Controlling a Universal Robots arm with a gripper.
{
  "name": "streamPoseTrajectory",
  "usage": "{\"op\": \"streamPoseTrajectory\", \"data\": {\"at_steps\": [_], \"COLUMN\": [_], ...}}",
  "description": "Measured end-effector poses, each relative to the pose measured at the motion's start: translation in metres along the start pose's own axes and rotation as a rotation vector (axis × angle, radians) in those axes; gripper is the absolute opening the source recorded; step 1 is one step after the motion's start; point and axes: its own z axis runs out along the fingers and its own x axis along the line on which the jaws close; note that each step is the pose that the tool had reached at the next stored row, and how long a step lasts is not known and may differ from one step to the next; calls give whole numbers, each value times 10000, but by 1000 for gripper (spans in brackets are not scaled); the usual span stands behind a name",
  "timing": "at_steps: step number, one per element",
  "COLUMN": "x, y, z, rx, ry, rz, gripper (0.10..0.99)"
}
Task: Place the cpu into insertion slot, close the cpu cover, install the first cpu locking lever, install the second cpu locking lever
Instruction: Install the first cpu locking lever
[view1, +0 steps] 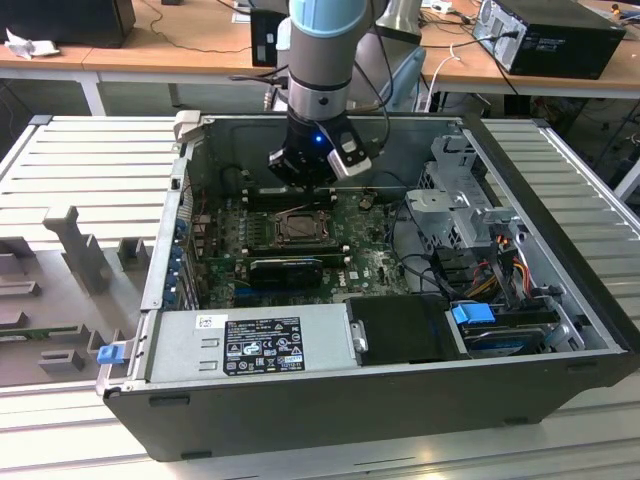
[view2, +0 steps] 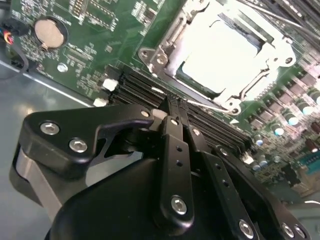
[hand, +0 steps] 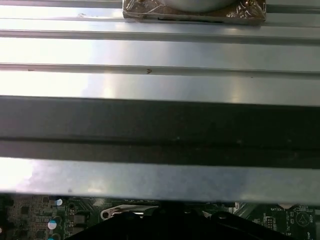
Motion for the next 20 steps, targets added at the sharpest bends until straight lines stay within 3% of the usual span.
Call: {"op": "streamPoseTrajectory", "data": {"at_steps": [10,20], "x": [-24,-29], "y": [-13,-19], "z": [97,139], "rx": [16,172], "ry": [-12,-7], "rz": [0,1], "gripper": [106,106]}}
